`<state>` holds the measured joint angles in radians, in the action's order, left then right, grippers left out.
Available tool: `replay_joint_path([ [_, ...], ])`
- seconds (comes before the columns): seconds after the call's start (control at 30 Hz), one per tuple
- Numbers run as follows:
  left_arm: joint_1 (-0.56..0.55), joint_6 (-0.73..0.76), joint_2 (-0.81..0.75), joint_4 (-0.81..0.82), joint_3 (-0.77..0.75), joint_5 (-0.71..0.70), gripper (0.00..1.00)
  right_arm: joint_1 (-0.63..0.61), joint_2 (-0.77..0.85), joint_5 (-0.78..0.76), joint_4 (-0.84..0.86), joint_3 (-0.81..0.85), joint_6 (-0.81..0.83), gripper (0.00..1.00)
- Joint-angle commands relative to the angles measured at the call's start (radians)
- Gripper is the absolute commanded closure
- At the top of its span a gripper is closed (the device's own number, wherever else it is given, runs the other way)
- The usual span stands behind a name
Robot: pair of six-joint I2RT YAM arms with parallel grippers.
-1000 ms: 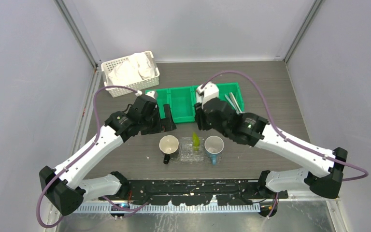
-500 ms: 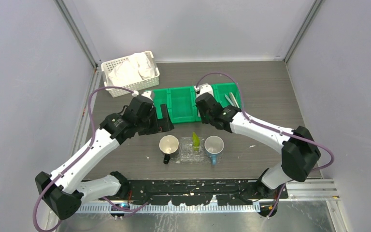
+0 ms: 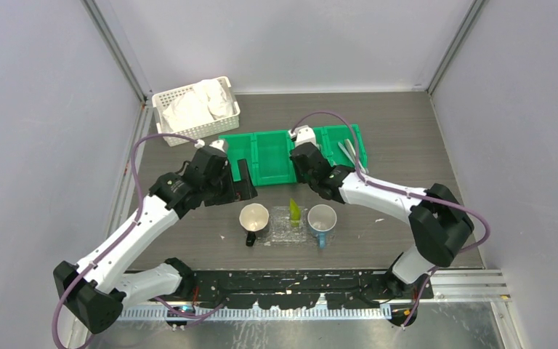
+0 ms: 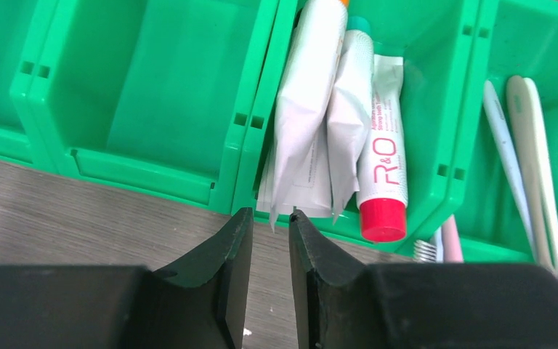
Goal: Prepare toiletry sets of a toothbrush and toothpaste on the tray
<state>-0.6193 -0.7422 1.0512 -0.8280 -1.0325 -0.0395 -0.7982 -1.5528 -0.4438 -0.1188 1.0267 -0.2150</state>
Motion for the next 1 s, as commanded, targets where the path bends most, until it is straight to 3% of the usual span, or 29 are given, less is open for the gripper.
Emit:
replay_joint_path([
  [0.0, 0.016, 0.028, -0.012, 0.019, 0.004, 0.011, 0.0, -0.003, -0.041, -0.025, 0.093, 0.003, 0.007, 0.69],
  [0.73, 0.056, 0.044, 0.019, 0.042, 0.016, 0.035, 0.0, 0.05, -0.138, -0.026, 0.168, 0.005, -0.002, 0.75],
  [0.97, 0.062, 0.05, 0.026, 0.028, 0.001, 0.035, 0.0, 0.065, -0.161, 0.006, 0.167, 0.033, 0.006, 0.89],
])
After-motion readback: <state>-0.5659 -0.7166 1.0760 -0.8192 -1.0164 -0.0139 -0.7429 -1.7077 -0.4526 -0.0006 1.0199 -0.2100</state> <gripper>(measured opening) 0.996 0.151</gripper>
